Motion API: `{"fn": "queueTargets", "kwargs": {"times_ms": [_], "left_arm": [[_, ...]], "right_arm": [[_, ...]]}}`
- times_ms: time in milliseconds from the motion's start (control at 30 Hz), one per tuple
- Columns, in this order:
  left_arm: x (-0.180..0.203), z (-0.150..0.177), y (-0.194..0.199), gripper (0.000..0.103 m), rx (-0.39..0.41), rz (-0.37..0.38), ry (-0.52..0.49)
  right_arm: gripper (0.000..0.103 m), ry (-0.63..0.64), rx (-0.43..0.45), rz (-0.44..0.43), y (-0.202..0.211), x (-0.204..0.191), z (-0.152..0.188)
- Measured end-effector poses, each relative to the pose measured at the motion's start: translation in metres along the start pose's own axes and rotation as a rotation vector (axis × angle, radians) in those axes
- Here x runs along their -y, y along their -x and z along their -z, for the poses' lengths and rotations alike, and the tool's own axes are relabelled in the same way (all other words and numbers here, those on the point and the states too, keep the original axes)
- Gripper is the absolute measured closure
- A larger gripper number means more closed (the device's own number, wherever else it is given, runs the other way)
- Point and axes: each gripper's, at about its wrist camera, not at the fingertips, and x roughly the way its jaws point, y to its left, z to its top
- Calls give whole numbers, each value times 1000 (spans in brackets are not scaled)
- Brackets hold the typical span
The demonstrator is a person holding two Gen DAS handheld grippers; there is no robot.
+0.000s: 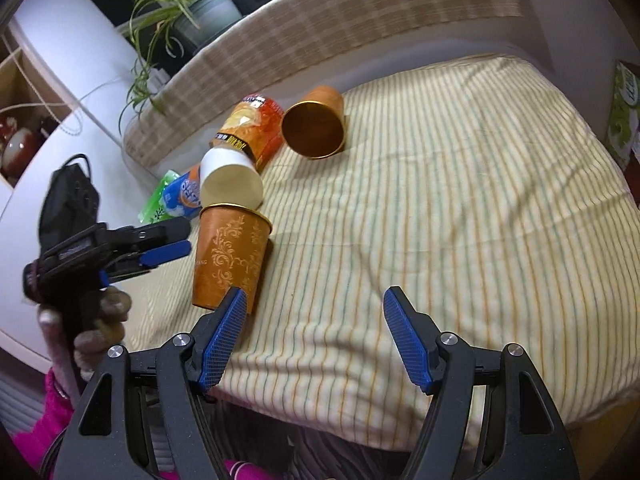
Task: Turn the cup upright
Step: 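Grasp the upright copper cup with the left tool and reposition it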
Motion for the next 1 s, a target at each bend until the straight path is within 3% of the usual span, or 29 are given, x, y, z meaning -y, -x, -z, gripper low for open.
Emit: {"fn": "queueTargets", "kwargs": {"times_ms": [267,333,500,1000], "left_arm": [[0,-5,-22,28,-45,20,25],[0,-6,-26,35,-51,22,27],[1,-7,-28,36,-44,16,19],[37,12,9,36,159,-169,-178]], "right_arm": [[32,-16,7,12,5,6,4],[32,-19,9,13,6,7,5],[32,-22,7,23,6,8,6],[32,-25,-3,11,0,6,7]]}}
